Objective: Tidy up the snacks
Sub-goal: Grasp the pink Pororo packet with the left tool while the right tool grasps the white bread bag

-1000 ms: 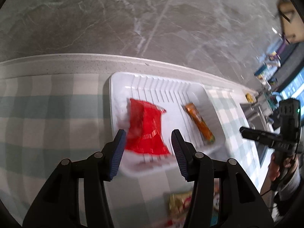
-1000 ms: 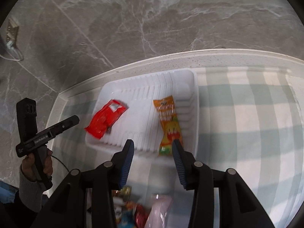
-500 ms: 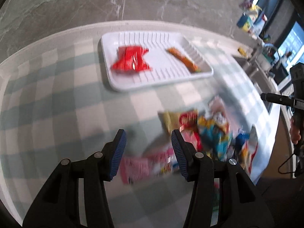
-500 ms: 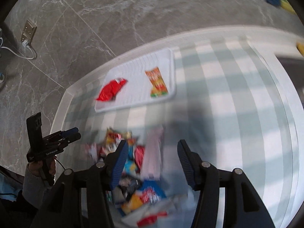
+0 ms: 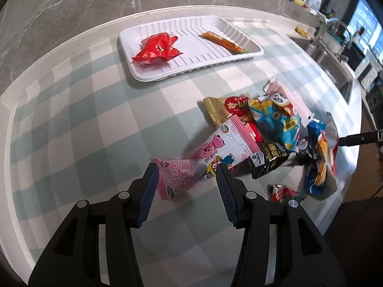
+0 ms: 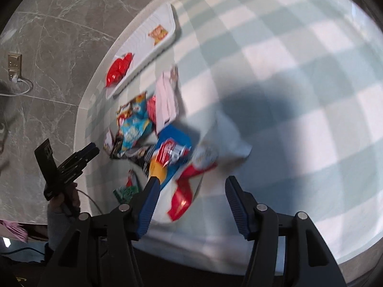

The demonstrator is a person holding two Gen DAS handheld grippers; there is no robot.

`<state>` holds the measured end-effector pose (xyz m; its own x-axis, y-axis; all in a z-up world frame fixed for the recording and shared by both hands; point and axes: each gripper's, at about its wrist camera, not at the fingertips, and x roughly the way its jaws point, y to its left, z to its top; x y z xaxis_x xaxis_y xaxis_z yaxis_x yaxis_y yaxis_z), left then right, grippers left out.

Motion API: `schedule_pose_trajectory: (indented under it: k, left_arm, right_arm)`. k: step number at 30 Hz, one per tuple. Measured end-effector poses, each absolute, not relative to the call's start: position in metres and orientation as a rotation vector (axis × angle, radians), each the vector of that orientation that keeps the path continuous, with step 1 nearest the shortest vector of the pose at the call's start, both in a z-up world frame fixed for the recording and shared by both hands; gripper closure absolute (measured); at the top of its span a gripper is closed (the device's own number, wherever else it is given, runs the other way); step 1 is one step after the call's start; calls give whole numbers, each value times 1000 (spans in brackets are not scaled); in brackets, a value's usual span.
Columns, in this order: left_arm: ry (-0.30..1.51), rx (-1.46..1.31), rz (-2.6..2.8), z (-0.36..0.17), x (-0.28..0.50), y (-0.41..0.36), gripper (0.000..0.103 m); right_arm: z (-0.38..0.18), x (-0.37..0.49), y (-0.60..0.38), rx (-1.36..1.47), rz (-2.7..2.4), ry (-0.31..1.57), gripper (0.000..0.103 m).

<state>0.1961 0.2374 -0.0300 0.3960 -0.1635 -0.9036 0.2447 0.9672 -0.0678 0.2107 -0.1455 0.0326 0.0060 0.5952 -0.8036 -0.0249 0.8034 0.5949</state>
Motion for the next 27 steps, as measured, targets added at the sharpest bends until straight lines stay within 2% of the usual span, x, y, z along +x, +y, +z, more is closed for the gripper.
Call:
schedule_pose_trajectory:
  k: [18,23,27]
  left_arm:
    - [1159,331,-389,-52,211,208,55]
    - [1172,379,-437,-61,216,198,55]
    - [1176,402,-467,-66,219,192,55]
  right_arm:
    - [12,200,-116,471,450,1573,44]
    - [12,201,-119,461,420,1573,55]
    - [11,201,-120,442,402,1569,68]
